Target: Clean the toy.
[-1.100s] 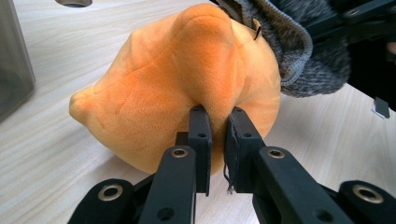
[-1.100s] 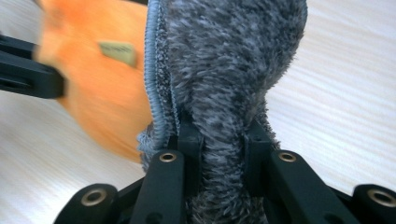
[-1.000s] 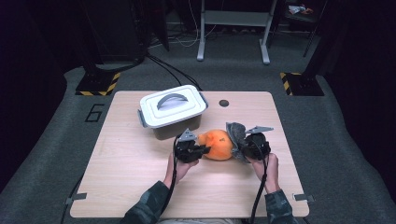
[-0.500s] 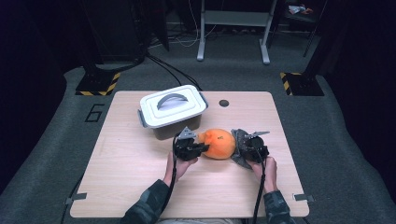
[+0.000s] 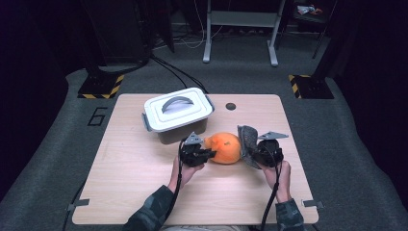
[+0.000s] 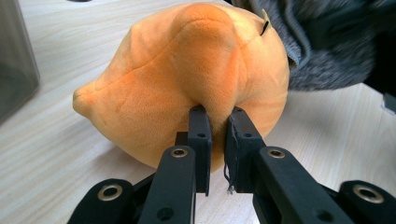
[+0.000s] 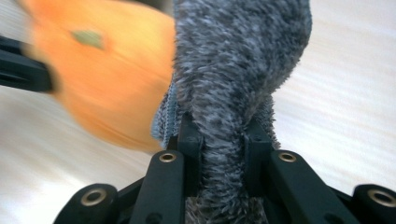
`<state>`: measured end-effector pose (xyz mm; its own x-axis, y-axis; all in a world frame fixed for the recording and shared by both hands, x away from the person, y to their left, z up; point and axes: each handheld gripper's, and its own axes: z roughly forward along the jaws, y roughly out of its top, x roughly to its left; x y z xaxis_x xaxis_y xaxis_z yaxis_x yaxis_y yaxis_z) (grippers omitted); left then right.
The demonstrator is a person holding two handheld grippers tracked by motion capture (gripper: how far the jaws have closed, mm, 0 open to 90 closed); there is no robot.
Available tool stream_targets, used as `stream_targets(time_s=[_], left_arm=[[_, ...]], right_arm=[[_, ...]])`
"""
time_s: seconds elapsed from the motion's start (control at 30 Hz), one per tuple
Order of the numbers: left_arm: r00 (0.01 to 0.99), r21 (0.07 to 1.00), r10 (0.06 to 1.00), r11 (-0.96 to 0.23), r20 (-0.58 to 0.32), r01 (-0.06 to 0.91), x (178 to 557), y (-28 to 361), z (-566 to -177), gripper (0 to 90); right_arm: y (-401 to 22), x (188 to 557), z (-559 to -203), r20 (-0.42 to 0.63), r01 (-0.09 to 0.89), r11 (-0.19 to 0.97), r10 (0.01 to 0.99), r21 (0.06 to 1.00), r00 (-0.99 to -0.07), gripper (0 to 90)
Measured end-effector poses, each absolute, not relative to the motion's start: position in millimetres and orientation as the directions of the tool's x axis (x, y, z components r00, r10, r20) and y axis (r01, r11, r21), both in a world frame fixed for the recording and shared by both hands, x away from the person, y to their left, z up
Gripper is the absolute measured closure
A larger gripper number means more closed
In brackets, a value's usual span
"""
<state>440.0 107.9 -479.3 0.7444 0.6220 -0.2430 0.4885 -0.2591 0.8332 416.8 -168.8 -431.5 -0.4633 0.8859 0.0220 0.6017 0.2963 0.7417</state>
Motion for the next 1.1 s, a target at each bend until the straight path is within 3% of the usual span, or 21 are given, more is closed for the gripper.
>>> stream_targets(time_s=[0.13,0.3,0.47,0.53,0.63,0.73,0.93,1.1], left_arm=[[0.741,0.835,0.617,-0.236,-0.266,0.497,440.3,112.0,-482.8,81.1],[0.753,0.842,0.609,-0.248,-0.25,0.48,439.4,113.3,-484.7,77.0],[0.757,0.858,0.631,-0.281,-0.172,0.429,433.7,109.4,-480.8,55.7],[0.765,0.864,0.636,-0.322,-0.105,0.386,430.6,106.7,-479.8,45.5],[0.769,0.854,0.639,-0.405,0.011,0.325,430.1,100.7,-479.2,39.2],[0.779,0.849,0.625,-0.441,0.057,0.292,431.4,96.2,-481.5,45.5],[0.784,0.851,0.619,-0.433,0.042,0.297,431.5,95.4,-480.1,77.3],[0.771,0.855,0.636,-0.38,-0.036,0.353,433.2,94.0,-472.5,83.0]], right_arm=[[-154.8,414.6,-423.2,0.006,0.571,0.335,0.86,0.749,-0.511,74.5],[-150.3,425.9,-433.6,0.036,0.617,0.314,0.873,0.722,-0.486,74.7],[-151.1,428.1,-433.2,0.022,0.618,0.326,0.874,0.715,-0.485,74.7],[-149.9,428.6,-432.1,0.02,0.622,0.33,0.873,0.71,-0.487,74.7],[-148.2,429.8,-430.7,0.007,0.616,0.341,0.871,0.71,-0.491,74.7],[-148.3,430.7,-431.0,0.019,0.628,0.33,0.876,0.705,-0.482,74.7],[-153.3,430.3,-432.0,0.032,0.625,0.316,0.877,0.713,-0.48,74.7],[-160.5,420.0,-421.5,0.051,0.605,0.289,0.876,0.742,-0.48,75.1]])
